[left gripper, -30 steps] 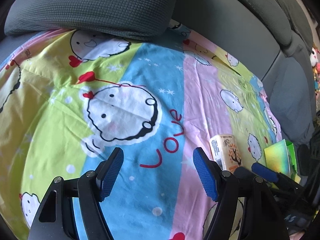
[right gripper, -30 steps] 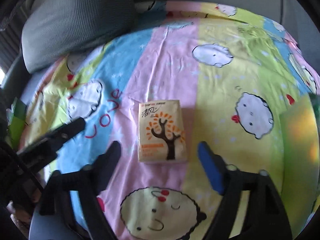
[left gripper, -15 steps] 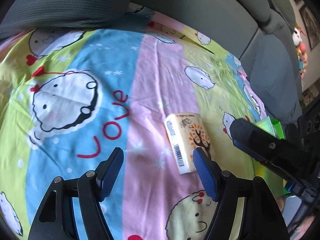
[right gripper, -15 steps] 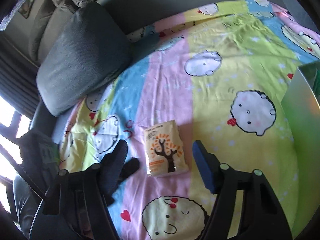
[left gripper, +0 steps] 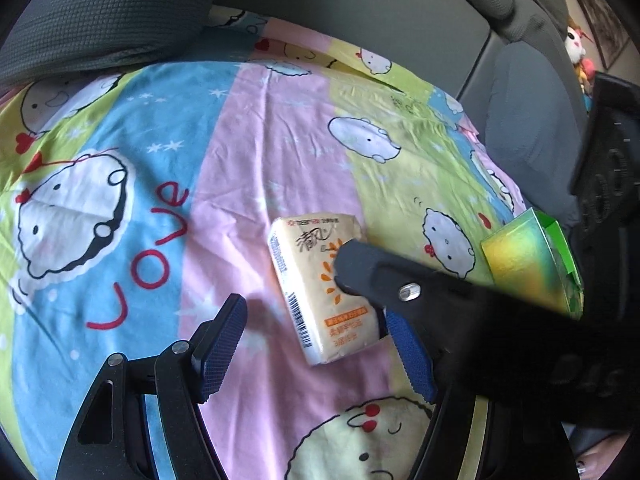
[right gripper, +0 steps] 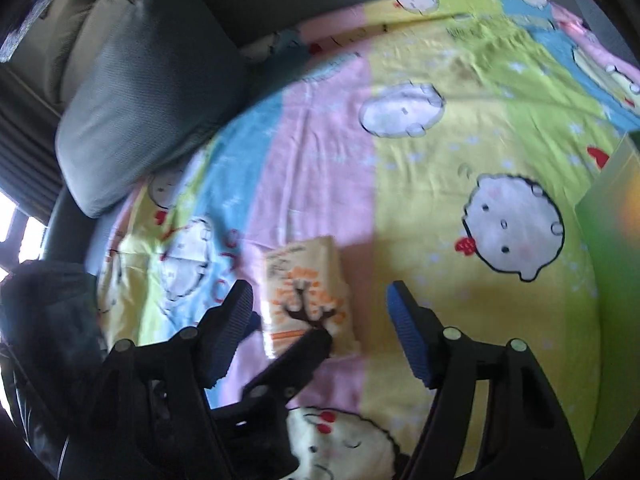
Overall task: Organize objects
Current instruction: 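Close the right tool's fingers on the tree-printed tissue pack, then lift the tissue pack with the right tool toward the green-rimmed box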
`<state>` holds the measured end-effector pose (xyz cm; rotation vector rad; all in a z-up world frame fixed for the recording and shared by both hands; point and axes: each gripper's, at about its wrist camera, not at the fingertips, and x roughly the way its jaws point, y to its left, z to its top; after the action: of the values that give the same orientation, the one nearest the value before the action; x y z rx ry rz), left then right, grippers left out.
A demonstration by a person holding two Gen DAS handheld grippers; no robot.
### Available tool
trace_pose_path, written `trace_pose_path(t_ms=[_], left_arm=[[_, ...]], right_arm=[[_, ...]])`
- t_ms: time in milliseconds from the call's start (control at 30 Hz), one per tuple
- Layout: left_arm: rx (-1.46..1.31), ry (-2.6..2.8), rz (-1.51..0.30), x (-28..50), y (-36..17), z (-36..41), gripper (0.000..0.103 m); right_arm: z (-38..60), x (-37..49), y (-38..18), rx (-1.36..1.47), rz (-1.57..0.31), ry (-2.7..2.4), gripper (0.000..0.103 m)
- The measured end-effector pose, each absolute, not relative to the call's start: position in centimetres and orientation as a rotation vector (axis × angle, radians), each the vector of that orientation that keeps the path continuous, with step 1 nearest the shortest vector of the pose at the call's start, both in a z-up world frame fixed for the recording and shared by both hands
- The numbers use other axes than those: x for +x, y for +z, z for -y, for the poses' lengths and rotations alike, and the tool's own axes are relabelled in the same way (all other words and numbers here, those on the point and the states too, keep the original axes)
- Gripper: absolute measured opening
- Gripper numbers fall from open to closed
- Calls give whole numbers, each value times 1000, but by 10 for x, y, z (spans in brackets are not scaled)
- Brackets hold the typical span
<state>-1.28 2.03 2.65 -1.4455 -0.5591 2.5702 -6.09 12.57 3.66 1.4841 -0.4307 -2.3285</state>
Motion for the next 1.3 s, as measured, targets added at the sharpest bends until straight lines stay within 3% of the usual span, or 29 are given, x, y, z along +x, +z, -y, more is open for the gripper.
trace_pose_path(t_ms=[100, 200, 267, 367, 400, 733, 1033, 1300], left_arm=[[-1420, 2600, 497, -13, 26, -28, 72], [-1383, 2581, 497, -14, 25, -32, 58], [-1377, 2585, 494, -14, 25, -33, 57], [-1368, 2582, 483, -14, 27, -34, 53], [-1370, 2581, 483, -13, 28, -34, 52], [-1166, 2611, 388, 12, 73, -55, 50], [-830, 2632, 203, 47, 141, -105, 50], [-739, 2514, 83, 48, 159, -168, 50]], right_arm=[[-125, -65, 26, 1526, 415, -2312, 70], [-122, -65, 24, 1516, 375, -2321, 70], [-120, -64, 23, 1514, 362, -2322, 70], [-120, -64, 22, 1502, 380, -2301, 59], [-120, -64, 21, 1498, 397, -2282, 51], [-136, -34, 52, 1419, 495, -2315, 53], [-185, 28, 128, 1059, 525, -2559, 54], [-242, 61, 147, 907, 659, -2709, 55]])
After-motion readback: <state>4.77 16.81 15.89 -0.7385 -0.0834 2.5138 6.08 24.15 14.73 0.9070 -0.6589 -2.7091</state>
